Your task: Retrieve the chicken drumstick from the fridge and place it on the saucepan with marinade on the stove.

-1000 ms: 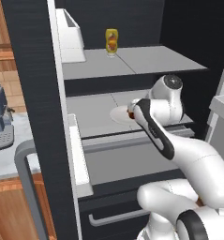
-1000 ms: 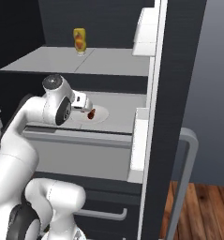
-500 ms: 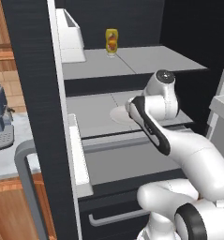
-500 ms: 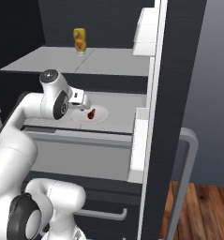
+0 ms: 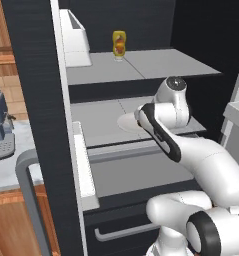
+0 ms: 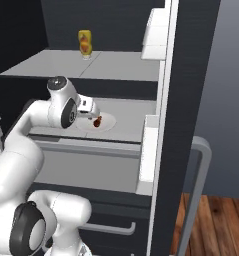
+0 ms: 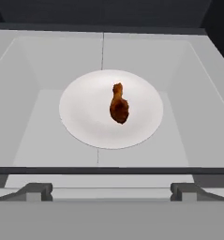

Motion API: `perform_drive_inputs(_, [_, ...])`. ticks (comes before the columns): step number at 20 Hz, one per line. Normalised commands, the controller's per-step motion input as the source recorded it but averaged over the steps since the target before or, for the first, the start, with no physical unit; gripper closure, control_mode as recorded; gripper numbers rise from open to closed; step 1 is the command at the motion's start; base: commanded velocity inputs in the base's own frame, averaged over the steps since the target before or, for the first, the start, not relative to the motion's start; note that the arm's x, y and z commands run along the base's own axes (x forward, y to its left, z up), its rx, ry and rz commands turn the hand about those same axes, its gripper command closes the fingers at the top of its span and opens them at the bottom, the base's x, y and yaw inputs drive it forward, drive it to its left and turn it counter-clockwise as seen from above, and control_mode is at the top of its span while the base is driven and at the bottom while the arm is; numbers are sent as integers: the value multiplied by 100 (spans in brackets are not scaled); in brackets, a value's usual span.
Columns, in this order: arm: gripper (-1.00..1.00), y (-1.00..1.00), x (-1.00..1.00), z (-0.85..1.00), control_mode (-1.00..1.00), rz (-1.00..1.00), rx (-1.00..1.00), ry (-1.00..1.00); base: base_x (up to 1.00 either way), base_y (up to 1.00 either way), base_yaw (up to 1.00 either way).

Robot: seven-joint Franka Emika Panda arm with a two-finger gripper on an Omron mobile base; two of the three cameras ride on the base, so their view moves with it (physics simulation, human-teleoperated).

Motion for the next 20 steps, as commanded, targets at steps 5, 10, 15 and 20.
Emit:
perform_drive_inputs(5, [-100, -10, 18, -2, -100, 0, 0, 0, 0, 0, 0])
perform_drive_inputs(10, [-100, -11, 26, -20, -100, 0, 0, 0, 0, 0, 0])
perform_drive_inputs(15, [-100, 0, 44, -18, -100, 0, 0, 0, 0, 0, 0])
perform_drive_inputs(20, [-100, 0, 54, -22, -100, 0, 0, 0, 0, 0, 0])
